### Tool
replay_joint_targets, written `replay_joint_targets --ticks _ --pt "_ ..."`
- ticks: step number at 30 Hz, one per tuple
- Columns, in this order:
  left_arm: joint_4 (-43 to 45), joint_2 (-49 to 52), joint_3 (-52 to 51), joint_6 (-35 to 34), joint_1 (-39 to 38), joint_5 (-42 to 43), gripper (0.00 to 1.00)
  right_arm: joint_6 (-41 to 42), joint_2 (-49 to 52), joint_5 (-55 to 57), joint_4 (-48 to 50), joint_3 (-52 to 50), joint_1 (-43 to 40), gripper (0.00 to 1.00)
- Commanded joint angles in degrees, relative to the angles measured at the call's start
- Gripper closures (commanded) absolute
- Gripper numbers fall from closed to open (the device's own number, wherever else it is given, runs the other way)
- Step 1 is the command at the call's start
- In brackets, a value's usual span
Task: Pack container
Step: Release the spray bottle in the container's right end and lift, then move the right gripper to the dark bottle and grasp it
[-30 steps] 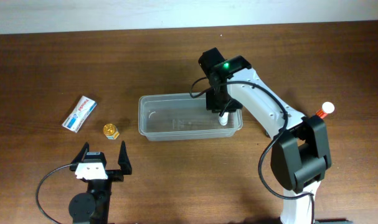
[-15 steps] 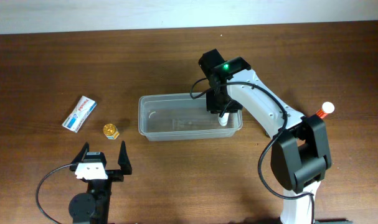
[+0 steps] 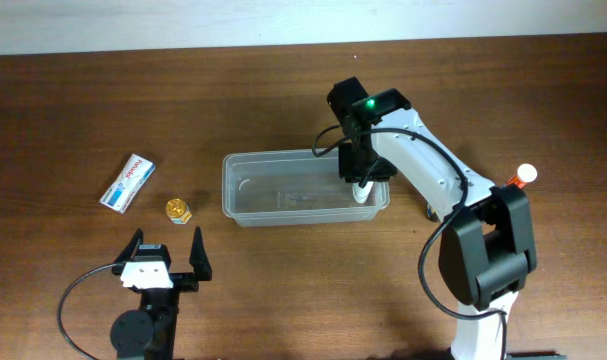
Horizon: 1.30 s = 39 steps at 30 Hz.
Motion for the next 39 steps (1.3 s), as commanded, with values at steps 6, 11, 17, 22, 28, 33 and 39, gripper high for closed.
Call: replay_joint_targets --ticks 6,11,17,22,28,33,39 --pt "-0.2 -0.3 -0.3 1.1 0.3 -0.4 0.01 -2.1 -7.6 0.3 -4.7 9.5 -0.2 0.57" --pt "-0.2 -0.3 -0.3 1.1 0.3 -0.4 0.01 -2.1 -9.8 0.3 -10.7 15.6 -1.0 0.51" --pt "-0.2 -0.3 -0.3 1.1 0.3 -0.4 0.01 -4.5 -11.8 0.1 -19.7 21.6 -4.6 0.44" --pt "-0.2 -0.3 -0.3 1.1 0.3 -0.4 0.01 -6.5 -13.2 0.1 -27.9 26.0 -8.7 0.43" --pt "-0.2 -0.3 -0.3 1.1 0.3 -0.4 0.01 -10.9 -19.6 -1.8 -27.9 25.9 -12.6 0.34" --pt "-0.2 -0.3 -0.3 1.1 0.3 -0.4 0.01 -11.1 -26.0 -1.9 -27.9 24.6 -15.6 0.27" --pt "-0.2 -0.3 -0.3 1.1 0.3 -0.4 0.01 -10.8 -30.5 -1.8 -27.5 14.7 -19.6 0.23"
